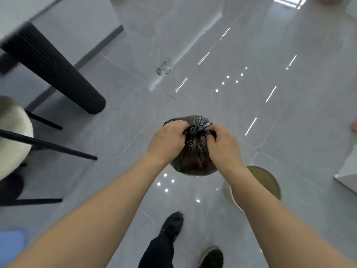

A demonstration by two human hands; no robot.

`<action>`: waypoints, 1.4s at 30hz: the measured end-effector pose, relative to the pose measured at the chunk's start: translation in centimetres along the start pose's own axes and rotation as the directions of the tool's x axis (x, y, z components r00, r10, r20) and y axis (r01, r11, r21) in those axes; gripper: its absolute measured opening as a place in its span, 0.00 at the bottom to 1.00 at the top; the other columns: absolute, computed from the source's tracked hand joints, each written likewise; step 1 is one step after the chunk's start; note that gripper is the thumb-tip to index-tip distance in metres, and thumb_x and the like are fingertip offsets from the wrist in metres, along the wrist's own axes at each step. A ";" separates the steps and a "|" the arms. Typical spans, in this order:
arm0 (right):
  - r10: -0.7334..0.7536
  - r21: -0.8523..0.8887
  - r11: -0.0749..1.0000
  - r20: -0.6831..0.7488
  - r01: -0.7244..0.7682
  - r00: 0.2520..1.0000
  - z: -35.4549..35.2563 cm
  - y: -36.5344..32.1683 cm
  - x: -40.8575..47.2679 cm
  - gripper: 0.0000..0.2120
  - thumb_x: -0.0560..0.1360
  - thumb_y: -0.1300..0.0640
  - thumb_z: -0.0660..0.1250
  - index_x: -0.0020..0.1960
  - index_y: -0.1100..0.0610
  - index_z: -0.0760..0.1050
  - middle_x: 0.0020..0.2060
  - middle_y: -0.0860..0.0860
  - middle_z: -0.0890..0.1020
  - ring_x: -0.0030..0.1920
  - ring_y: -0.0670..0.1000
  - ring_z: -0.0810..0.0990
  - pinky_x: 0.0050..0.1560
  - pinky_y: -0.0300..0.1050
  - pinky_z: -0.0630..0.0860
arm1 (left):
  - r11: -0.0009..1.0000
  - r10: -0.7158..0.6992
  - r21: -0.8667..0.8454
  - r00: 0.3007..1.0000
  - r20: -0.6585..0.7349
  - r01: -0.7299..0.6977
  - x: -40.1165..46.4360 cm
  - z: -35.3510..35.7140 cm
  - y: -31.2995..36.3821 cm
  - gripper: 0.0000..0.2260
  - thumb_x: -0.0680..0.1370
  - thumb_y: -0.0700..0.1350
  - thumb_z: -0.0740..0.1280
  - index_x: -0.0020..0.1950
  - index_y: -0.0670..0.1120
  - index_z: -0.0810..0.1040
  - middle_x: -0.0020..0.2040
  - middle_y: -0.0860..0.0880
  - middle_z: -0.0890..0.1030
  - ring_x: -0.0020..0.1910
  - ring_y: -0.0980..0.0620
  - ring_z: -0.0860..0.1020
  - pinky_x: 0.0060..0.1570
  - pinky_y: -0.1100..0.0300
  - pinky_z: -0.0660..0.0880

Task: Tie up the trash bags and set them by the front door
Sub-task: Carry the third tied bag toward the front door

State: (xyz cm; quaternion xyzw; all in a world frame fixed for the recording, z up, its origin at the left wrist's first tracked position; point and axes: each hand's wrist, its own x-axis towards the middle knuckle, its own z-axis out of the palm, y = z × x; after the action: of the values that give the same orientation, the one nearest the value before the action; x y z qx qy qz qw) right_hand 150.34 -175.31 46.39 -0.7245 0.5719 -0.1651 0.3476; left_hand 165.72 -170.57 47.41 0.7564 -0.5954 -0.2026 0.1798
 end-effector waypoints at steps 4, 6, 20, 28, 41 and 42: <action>-0.064 0.010 0.998 0.034 0.064 0.997 -6.4 -8.0 -1.8 0.12 0.77 0.58 0.59 0.57 0.55 0.77 0.53 0.51 0.80 0.55 0.54 0.77 0.58 0.53 0.73 | 0.999 -0.043 -0.004 0.998 -0.050 0.043 -2.2 -9.2 4.3 0.07 0.74 0.38 0.57 0.39 0.50 0.68 0.39 0.53 0.73 0.42 0.47 0.73 0.38 0.53 0.72; -0.110 0.010 0.994 0.046 0.110 0.993 -8.2 -10.6 -3.0 0.12 0.77 0.58 0.59 0.57 0.56 0.77 0.53 0.52 0.80 0.55 0.54 0.77 0.58 0.53 0.73 | 0.997 -0.074 0.004 0.994 -0.086 0.074 -3.8 -12.1 5.5 0.07 0.74 0.38 0.57 0.42 0.48 0.72 0.41 0.52 0.76 0.43 0.47 0.74 0.40 0.52 0.74; -0.313 0.111 0.950 0.282 0.293 0.907 -7.6 -19.8 -10.4 0.11 0.78 0.56 0.60 0.57 0.54 0.77 0.53 0.49 0.79 0.54 0.51 0.76 0.57 0.47 0.73 | 0.927 -0.372 -0.052 0.894 -0.250 0.371 -16.5 -19.6 4.7 0.10 0.76 0.38 0.58 0.50 0.46 0.77 0.46 0.50 0.80 0.45 0.48 0.75 0.41 0.56 0.70; -0.482 0.163 0.874 0.402 0.457 0.778 -2.7 -25.6 -16.1 0.10 0.77 0.58 0.60 0.55 0.55 0.78 0.51 0.49 0.80 0.53 0.50 0.76 0.57 0.47 0.73 | 0.857 -0.499 -0.088 0.776 -0.386 0.507 -26.1 -23.2 1.5 0.11 0.76 0.37 0.58 0.53 0.45 0.78 0.49 0.48 0.81 0.48 0.47 0.77 0.45 0.52 0.74; -0.706 0.323 0.594 0.647 0.737 0.286 9.4 -41.1 -38.1 0.10 0.77 0.56 0.60 0.53 0.52 0.79 0.51 0.47 0.80 0.52 0.47 0.76 0.52 0.42 0.72 | 0.519 -0.797 -0.352 0.291 -0.530 0.779 -54.7 -29.4 -6.2 0.13 0.76 0.40 0.57 0.55 0.49 0.77 0.52 0.49 0.81 0.50 0.46 0.77 0.46 0.52 0.75; -0.712 0.339 0.576 0.655 0.744 0.253 10.4 -42.2 -40.2 0.10 0.77 0.56 0.60 0.53 0.52 0.79 0.51 0.47 0.80 0.52 0.47 0.76 0.51 0.41 0.71 | 0.490 -0.805 -0.369 0.248 -0.540 0.790 -57.0 -29.8 -6.7 0.14 0.76 0.40 0.57 0.56 0.50 0.77 0.52 0.50 0.81 0.50 0.46 0.78 0.46 0.51 0.75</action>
State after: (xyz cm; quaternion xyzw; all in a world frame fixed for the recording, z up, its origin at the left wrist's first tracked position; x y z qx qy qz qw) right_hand 175.33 -129.77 74.65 -0.9096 -0.0175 0.0122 0.4150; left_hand 174.87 -112.65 74.65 0.9665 -0.0236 0.0065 0.2554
